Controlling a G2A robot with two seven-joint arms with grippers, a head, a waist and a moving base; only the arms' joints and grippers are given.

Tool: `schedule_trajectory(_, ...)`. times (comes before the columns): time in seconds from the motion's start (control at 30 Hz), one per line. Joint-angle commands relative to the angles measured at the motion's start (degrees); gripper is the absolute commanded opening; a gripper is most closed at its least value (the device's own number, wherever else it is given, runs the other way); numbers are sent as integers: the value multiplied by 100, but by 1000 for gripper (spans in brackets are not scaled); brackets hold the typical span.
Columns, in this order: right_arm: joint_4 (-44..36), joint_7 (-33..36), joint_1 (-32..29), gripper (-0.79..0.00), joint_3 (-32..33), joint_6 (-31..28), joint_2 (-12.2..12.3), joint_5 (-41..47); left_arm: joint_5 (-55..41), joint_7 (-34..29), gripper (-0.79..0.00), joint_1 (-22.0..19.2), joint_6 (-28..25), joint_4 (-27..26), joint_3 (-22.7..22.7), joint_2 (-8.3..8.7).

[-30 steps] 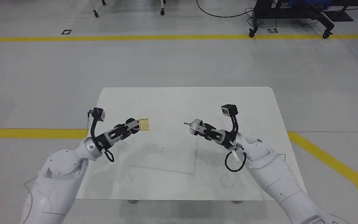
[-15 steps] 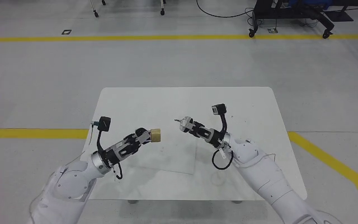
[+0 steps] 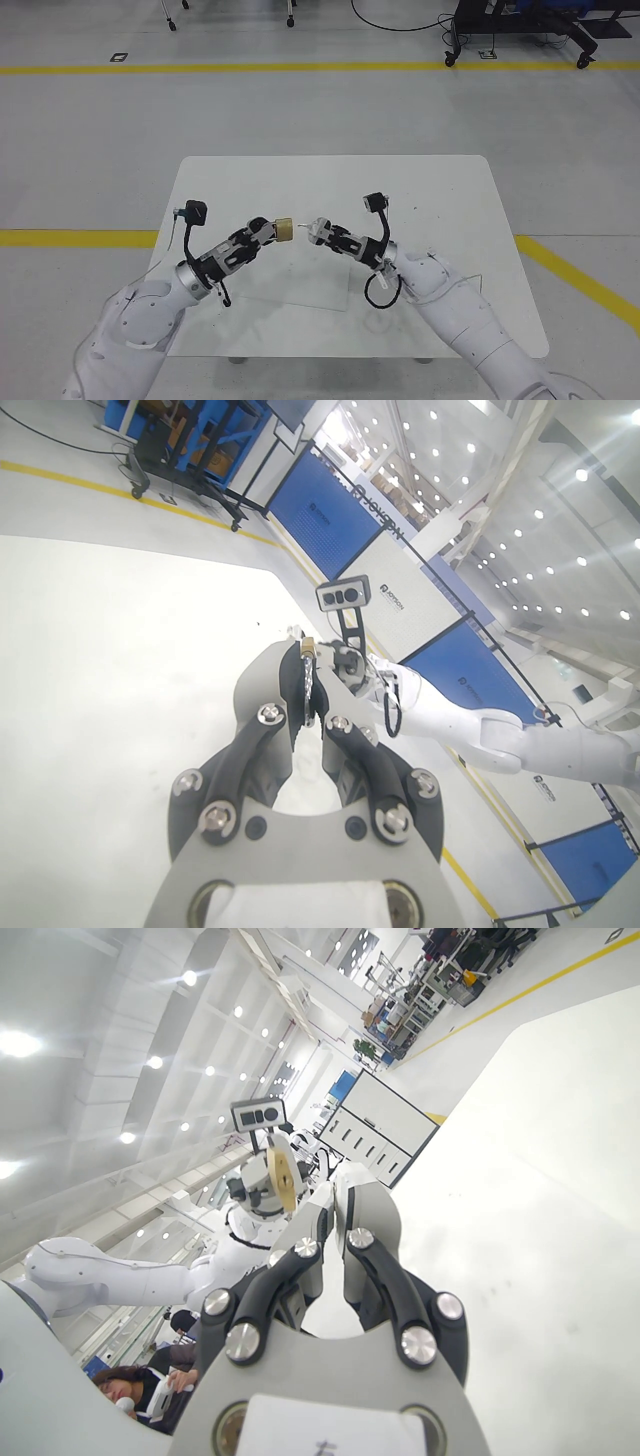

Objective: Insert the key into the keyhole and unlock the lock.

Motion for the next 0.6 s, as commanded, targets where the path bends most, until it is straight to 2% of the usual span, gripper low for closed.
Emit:
schedule_trajectory(0.0,-55,61,-21,-785,-21,54,-12,-106,115,135,-785,-106,131,62,102,-28)
schedule_trajectory(0.23,-207,217,-101,-785,-73,193,-57,-332,184,154,-785,-278,270,164,342,-85)
schedule_trajectory(0.57,-282,204,-167,-785,9,229,-103,-496,278,55,-785,-324,312,216,426,-110)
